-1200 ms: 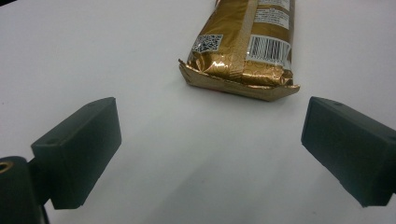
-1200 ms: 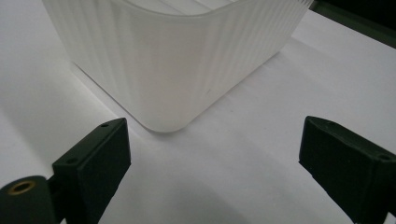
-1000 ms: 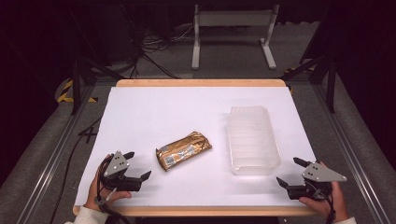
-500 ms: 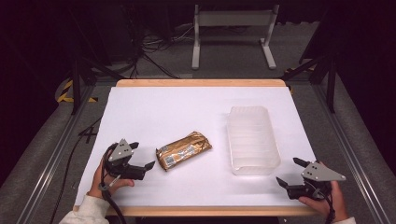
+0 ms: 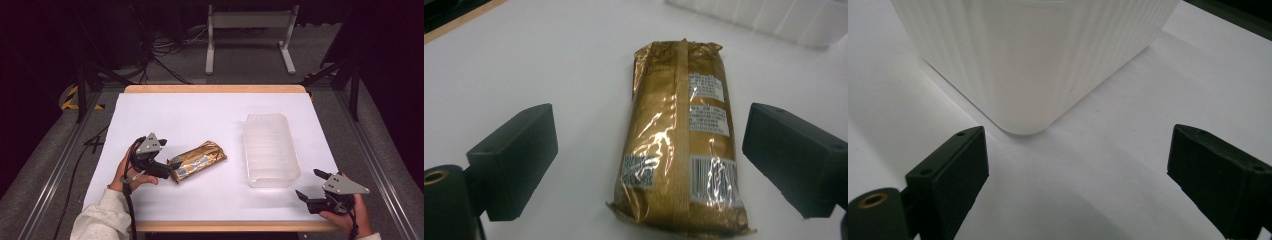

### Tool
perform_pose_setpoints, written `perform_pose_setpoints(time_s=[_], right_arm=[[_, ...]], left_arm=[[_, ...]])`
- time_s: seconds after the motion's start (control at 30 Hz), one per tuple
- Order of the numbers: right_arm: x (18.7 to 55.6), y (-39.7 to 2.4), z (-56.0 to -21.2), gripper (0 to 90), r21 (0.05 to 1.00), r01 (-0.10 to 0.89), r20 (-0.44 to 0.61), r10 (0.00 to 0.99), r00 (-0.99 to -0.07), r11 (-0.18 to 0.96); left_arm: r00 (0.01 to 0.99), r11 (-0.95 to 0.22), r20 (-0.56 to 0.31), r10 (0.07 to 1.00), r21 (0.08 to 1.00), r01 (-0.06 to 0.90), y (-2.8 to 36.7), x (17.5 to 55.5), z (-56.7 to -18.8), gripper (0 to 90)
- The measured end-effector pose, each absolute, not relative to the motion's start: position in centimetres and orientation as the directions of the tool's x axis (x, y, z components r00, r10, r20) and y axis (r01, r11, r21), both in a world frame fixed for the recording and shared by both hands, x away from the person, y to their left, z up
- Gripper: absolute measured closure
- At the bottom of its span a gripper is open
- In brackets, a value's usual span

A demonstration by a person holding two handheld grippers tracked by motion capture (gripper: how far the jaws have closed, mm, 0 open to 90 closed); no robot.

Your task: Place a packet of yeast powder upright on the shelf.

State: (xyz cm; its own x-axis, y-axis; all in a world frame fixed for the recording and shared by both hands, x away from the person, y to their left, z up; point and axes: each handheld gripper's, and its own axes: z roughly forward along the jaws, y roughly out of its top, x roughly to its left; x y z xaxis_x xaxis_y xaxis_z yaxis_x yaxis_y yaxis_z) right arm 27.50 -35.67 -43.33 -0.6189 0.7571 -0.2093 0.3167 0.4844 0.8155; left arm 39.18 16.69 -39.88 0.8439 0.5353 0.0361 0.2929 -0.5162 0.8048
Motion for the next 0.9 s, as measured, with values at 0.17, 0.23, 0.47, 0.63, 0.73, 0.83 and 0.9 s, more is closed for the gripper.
perform_pose_setpoints(time_s=[0.17,0.23,0.47,0.63,0.73,0.83,0.9], right_arm=[[27.5,-35.7,-43.4,10.2,0.813,0.319,-0.209,0.756,-0.62,0.487],[27.4,-35.7,-43.4,10.2,0.811,0.32,-0.21,0.755,-0.622,0.489],[27.5,-35.8,-43.5,10.2,0.803,0.323,-0.215,0.748,-0.627,0.501],[27.4,-35.8,-43.5,10.2,0.803,0.326,-0.213,0.75,-0.626,0.499],[27.4,-35.9,-43.6,10.2,0.803,0.325,-0.212,0.749,-0.628,0.5],[27.4,-35.9,-43.6,10.2,0.801,0.33,-0.212,0.751,-0.625,0.5],[27.3,-35.8,-43.6,10.2,0.799,0.329,-0.214,0.75,-0.626,0.503]], left_arm=[[0.858,-0.531,0.03,0.513,0.796,0.29,14.9,40.5,-39.6,9.8],[0.865,-0.544,0.018,0.501,0.784,0.299,14.2,41.2,-39.6,12.2],[0.888,-0.591,0.004,0.46,0.748,0.303,11.0,43.0,-39.9,16.1],[0.904,-0.64,0.006,0.428,0.709,0.297,9.1,44.1,-40.2,17.4],[0.906,-0.648,-0.012,0.423,0.694,0.312,8.2,45.0,-40.6,16.5],[0.9,-0.647,-0.034,0.434,0.684,0.338,7.7,45.6,-40.7,16.3],[0.891,-0.654,-0.033,0.452,0.667,0.357,6.8,46.2,-40.9,18.3]])
